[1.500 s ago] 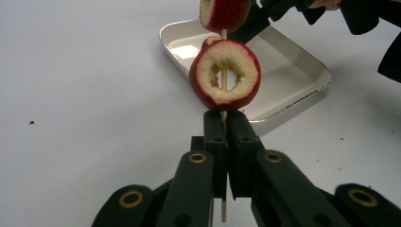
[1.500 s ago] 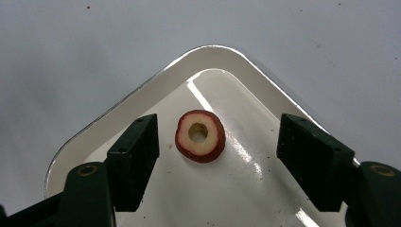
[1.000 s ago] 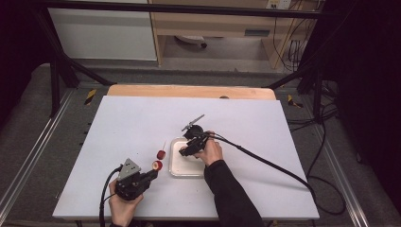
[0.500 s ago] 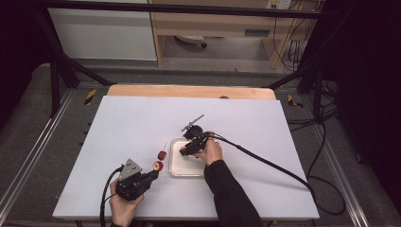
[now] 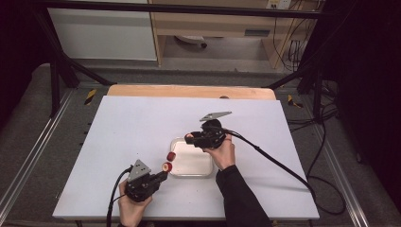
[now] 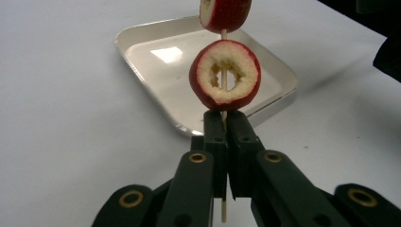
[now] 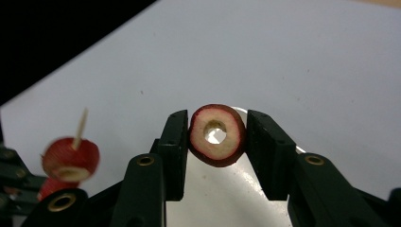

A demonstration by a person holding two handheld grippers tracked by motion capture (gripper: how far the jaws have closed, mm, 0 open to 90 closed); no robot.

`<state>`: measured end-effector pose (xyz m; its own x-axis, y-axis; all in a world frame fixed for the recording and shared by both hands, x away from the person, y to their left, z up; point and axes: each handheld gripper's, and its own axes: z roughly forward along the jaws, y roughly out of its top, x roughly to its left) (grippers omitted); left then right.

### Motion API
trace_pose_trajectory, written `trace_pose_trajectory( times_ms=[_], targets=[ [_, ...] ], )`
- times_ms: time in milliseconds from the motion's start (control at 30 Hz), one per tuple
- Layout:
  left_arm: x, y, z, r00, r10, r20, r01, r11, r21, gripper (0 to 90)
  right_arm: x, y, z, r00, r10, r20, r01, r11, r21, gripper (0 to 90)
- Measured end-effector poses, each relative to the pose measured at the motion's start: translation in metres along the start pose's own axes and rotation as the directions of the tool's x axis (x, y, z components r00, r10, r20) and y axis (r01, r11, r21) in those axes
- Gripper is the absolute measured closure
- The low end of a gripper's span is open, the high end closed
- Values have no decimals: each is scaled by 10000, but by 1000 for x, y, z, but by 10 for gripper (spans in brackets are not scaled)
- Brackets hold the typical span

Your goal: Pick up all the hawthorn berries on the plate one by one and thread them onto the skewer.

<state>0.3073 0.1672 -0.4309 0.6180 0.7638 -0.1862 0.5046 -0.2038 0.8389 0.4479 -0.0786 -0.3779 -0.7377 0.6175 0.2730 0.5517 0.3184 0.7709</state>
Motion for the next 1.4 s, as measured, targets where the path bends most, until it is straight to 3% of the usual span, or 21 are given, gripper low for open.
trace_pose_trajectory(
  times_ms=[100, 167, 233, 367, 500, 633, 733, 900, 1400],
  targets=[
    [-13, 5, 7, 9998, 23, 178, -22, 10000, -56, 879, -3, -6, -18, 9986, 464, -264, -491, 9923, -1141, 609],
    [-21, 9, 12, 9996, 84, 280, -82, 9999, -64, 879, -6, -12, -28, 9959, 783, -457, -856, 9783, -1886, 609],
    [-28, 11, 17, 9993, 32, 369, -31, 10000, -13, 879, -8, -17, -36, 9920, 1094, -624, -1219, 9580, -2596, 609],
    [-39, 16, 26, 9987, -110, 503, 110, 9999, 12, 880, -12, -31, -47, 9816, 1576, -1080, -1874, 9046, -3829, 610],
    [-48, 20, 33, 9980, -233, 580, 231, 9997, 46, 880, -11, -43, -53, 9738, 1719, -1485, -2227, 8516, -4745, 610],
    [-54, 25, 37, 9979, -308, 578, 309, 9995, -10, 879, -7, -50, -54, 9721, 1666, -1650, -2293, 8220, -5212, 610],
    [-55, 26, 39, 9972, -469, 587, 474, 9988, -77, 880, -4, -52, -54, 9692, 1655, -1823, -2388, 8117, -5331, 610],
    [-57, 26, 41, 9981, -401, 477, 408, 9991, -128, 880, 1, -56, -51, 9675, 1627, -1938, -2441, 8015, -5459, 610],
    [-54, 25, 38, 9978, -533, 383, 545, 9981, -293, 880, 2, -58, -49, 9670, 1627, -1958, -2456, 7985, -5497, 610]
  ],
)
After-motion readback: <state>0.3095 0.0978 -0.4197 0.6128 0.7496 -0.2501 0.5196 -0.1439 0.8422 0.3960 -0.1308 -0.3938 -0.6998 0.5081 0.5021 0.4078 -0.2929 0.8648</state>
